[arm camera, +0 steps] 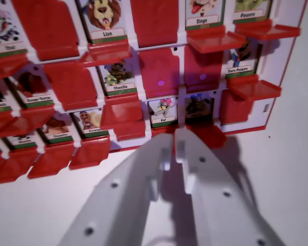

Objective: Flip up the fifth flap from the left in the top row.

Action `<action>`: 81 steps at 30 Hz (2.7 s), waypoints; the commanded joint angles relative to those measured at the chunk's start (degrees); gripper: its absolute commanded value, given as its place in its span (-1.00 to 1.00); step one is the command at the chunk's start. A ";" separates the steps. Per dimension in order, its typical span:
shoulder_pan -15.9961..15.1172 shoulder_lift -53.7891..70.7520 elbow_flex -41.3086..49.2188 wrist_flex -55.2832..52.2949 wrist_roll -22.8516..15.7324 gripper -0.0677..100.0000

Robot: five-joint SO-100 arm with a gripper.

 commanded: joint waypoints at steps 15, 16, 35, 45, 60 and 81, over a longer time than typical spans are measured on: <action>-3.87 -17.67 -20.92 -4.48 -0.18 -1.00; -3.96 -18.81 -22.24 -4.48 -0.09 -1.00; -5.80 -24.79 -33.05 -4.48 -0.18 -1.00; -4.92 -23.20 -34.54 -13.01 -0.35 -1.00; -4.39 -19.86 -28.12 -25.22 0.44 -1.00; -5.45 -20.74 -27.69 -19.16 0.97 -1.00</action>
